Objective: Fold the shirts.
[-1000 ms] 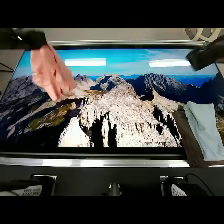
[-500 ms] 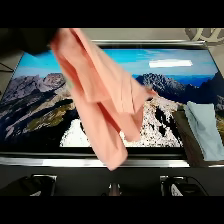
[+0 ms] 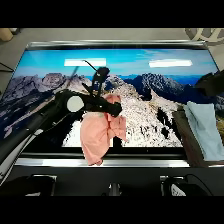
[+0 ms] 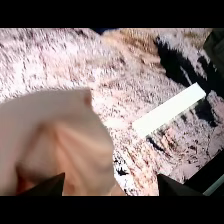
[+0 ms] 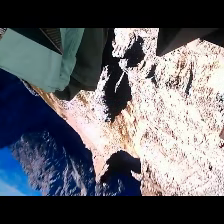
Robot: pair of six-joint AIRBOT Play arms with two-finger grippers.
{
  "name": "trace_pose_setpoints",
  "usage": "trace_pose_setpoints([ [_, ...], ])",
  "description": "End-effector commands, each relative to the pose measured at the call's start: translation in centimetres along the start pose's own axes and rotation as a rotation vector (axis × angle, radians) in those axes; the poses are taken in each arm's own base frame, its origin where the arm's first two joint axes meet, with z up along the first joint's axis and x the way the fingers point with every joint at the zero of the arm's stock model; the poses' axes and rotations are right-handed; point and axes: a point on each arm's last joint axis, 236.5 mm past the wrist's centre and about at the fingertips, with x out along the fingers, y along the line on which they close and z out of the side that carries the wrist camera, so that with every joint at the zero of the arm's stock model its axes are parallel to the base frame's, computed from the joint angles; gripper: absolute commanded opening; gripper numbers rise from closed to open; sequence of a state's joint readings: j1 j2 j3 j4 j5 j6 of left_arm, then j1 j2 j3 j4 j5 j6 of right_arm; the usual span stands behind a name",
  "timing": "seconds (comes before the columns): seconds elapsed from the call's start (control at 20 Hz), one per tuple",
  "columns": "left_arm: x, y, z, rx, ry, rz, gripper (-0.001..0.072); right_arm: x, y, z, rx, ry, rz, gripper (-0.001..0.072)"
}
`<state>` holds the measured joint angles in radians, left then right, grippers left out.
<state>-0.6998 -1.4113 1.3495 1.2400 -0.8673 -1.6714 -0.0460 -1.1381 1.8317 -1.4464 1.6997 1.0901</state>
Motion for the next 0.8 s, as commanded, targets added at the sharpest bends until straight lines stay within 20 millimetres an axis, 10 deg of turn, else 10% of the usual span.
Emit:
trace_pose_setpoints([
  [0.0, 0.7, 4.2, -4.4, -0.018, 0.231, 0.095, 0.0720, 6.7, 1.1, 0.1, 0.017, 0.126, 0.160, 0.0601],
  [0.15, -7.0, 12.9, -5.9, -0.019, 0.338, 0.345, 0.0720, 11.2, 5.7, 1.7, 0.038, 0.138, 0.443, 0.0611],
  [0.25, -10.0, 14.7, -8.0, -0.123, 0.347, 0.342, 0.0720, 13.6, 7.8, 2.3, 0.038, 0.158, 0.535, 0.0611],
  [0.55, -5.5, 10.9, -21.6, -0.402, 0.469, 0.098, 0.0720, 22.0, 12.7, 1.9, -0.154, 0.280, 0.523, 0.0695],
  [0.75, -1.7, 9.1, -24.3, -0.503, 0.434, 0.033, 0.0720, 26.7, 14.1, -0.4, -0.140, 0.392, 0.573, 0.0693],
])
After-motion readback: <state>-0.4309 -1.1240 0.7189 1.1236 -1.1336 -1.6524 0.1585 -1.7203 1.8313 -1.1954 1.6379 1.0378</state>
